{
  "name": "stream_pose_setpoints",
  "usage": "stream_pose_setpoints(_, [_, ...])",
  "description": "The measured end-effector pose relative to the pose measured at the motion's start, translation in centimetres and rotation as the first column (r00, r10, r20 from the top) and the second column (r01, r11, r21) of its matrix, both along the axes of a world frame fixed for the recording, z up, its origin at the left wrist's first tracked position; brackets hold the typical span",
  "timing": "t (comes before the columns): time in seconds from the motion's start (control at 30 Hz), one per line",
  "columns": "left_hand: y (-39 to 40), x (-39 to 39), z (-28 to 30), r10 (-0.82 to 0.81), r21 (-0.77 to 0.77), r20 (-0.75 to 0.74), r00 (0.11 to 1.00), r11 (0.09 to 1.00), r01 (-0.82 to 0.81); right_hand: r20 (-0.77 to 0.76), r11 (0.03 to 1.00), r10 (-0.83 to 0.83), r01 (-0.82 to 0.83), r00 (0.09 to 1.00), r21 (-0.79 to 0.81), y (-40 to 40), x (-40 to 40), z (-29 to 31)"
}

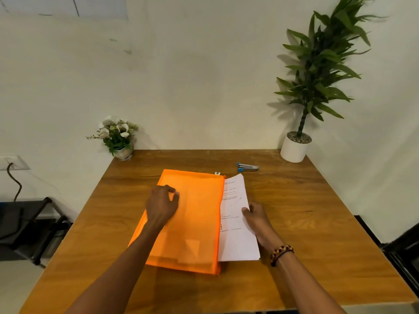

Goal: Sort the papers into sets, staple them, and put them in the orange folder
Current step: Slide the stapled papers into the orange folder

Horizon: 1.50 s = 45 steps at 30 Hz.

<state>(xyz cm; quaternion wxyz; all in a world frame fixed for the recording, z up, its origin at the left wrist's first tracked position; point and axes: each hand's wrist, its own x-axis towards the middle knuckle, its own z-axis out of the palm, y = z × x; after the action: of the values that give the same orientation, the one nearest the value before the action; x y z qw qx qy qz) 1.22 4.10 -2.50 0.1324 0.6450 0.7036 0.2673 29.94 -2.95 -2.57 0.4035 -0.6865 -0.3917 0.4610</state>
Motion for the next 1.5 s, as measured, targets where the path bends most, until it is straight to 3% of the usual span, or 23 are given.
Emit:
stream_pose_setpoints(0.13, [-0.2, -3.6, -1.6, 0.014, -0.053, -0.011, 1.0, 0.999, -0.015, -0.031, 0.999, -0.031, 0.031, 0.999, -0.009, 0.2, 0.0, 0.0])
stream_pose_setpoints(0.23, [-0.8, -4.6, -2.4, -0.05, -0.013, 0.081, 0.996, 0.999, 0.051, -0.09, 0.997, -0.06, 0.056, 0.994, -0.044, 0.8, -0.3, 0.0])
stream_pose_setpoints(0.37, [-1.3, -4.9, -2.7, -0.091, 0.002, 0.059, 0.994, 0.996, 0.091, -0.091, 0.997, -0.045, 0.038, 0.995, -0.072, 1.5, 0.7, 0.0])
stream_pose_setpoints(0.53, [-0.9, -5.2, -2.9, -0.087, 0.021, 0.135, 0.987, 0.996, 0.085, -0.089, 0.998, -0.041, 0.036, 0.995, -0.058, 1.4, 1.6, 0.4])
stream_pose_setpoints(0.77, [-0.7, -5.5, -3.3, -0.101, 0.006, 0.146, 0.984, 0.995, 0.101, 0.301, 0.969, -0.023, -0.052, 0.953, 0.24, 0.1, -3.1, -0.7])
stream_pose_setpoints(0.87, [-0.8, -5.7, -3.0, -0.112, 0.032, 0.202, 0.973, 0.994, 0.108, 0.322, 0.958, -0.066, -0.03, 0.945, 0.285, -0.1, -4.9, -0.9])
stream_pose_setpoints(1.03, [-0.8, -5.7, -2.6, -0.109, 0.051, 0.299, 0.948, 0.994, 0.098, 0.309, 0.962, -0.002, -0.082, 0.951, 0.261, 0.4, -5.3, -1.0])
stream_pose_setpoints(1.33, [-1.2, -5.3, -3.3, -0.117, 0.111, 0.222, 0.968, 0.989, 0.094, 0.452, 0.969, -0.029, -0.087, 0.892, 0.232, 0.5, -1.2, -0.3])
stream_pose_setpoints(1.5, [-1.1, -5.3, -3.5, -0.105, 0.116, 0.193, 0.976, 0.99, 0.084, 0.401, 0.96, -0.054, -0.063, 0.915, 0.273, 0.4, 0.7, -0.4])
